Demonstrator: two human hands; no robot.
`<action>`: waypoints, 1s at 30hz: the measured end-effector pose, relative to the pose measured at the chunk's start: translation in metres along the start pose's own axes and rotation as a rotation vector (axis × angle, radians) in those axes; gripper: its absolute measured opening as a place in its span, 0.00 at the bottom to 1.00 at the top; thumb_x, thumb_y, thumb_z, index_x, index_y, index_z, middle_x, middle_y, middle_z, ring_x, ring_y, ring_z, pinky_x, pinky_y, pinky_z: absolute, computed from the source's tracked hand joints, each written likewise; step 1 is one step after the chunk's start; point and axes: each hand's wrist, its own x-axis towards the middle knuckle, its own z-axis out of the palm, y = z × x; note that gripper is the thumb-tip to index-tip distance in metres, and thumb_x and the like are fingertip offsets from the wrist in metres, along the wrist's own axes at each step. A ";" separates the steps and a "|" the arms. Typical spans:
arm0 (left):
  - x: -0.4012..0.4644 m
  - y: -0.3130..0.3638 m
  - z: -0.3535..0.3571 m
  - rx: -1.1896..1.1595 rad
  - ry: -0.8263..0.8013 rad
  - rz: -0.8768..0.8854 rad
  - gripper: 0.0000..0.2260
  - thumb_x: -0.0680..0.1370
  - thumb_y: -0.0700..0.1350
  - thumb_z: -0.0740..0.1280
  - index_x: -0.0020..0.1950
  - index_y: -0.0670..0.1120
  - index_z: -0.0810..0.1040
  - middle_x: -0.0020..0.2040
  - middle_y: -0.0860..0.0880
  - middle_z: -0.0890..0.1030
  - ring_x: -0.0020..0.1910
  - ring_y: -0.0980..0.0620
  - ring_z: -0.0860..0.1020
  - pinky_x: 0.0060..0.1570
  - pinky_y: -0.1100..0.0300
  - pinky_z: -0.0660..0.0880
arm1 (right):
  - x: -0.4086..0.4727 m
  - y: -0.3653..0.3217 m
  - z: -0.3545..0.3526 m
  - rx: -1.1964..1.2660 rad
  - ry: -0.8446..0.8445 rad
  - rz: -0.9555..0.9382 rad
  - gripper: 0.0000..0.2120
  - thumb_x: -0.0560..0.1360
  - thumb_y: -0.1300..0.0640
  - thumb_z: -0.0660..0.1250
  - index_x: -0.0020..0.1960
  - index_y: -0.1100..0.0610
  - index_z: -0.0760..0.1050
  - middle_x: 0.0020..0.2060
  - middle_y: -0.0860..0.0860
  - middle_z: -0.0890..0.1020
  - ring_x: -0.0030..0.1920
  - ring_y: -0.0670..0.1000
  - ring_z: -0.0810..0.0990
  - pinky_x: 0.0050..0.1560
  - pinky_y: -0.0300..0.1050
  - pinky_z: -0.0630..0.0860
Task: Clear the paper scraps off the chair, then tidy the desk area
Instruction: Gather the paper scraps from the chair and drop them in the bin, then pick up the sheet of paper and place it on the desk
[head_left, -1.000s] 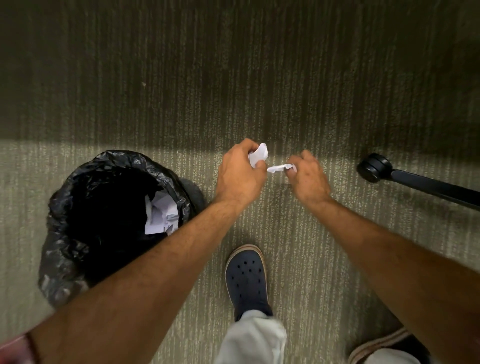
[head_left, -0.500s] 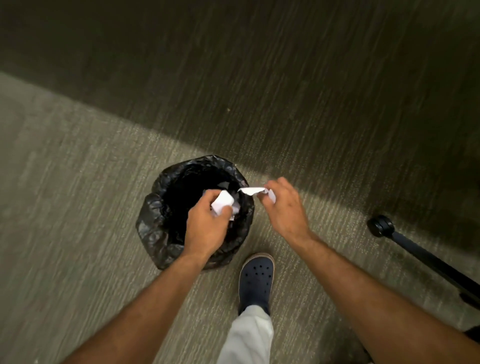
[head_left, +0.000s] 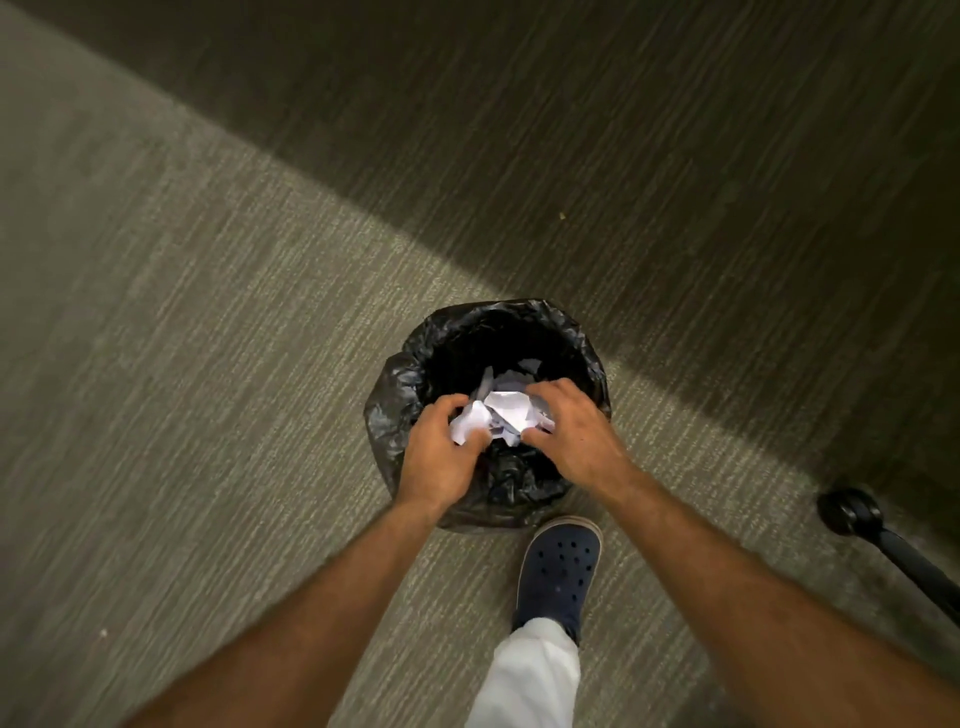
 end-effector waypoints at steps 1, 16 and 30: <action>0.000 0.000 -0.001 0.006 -0.002 -0.009 0.23 0.75 0.46 0.75 0.69 0.47 0.75 0.65 0.48 0.78 0.63 0.49 0.76 0.61 0.54 0.73 | -0.002 0.002 -0.001 0.022 -0.004 -0.007 0.31 0.73 0.56 0.73 0.74 0.55 0.67 0.67 0.53 0.71 0.67 0.56 0.71 0.66 0.52 0.70; -0.078 0.190 0.067 -0.021 -0.061 0.375 0.20 0.74 0.43 0.75 0.65 0.48 0.78 0.62 0.53 0.79 0.63 0.56 0.76 0.67 0.57 0.70 | -0.167 0.056 -0.137 0.404 0.455 0.072 0.36 0.72 0.56 0.72 0.77 0.46 0.62 0.72 0.43 0.68 0.73 0.44 0.66 0.69 0.57 0.71; -0.344 0.412 0.281 0.100 -0.632 0.802 0.20 0.76 0.41 0.73 0.68 0.47 0.77 0.64 0.52 0.79 0.65 0.56 0.76 0.68 0.55 0.72 | -0.526 0.225 -0.278 0.578 1.026 0.544 0.31 0.75 0.58 0.73 0.72 0.38 0.66 0.62 0.36 0.74 0.62 0.34 0.73 0.61 0.41 0.74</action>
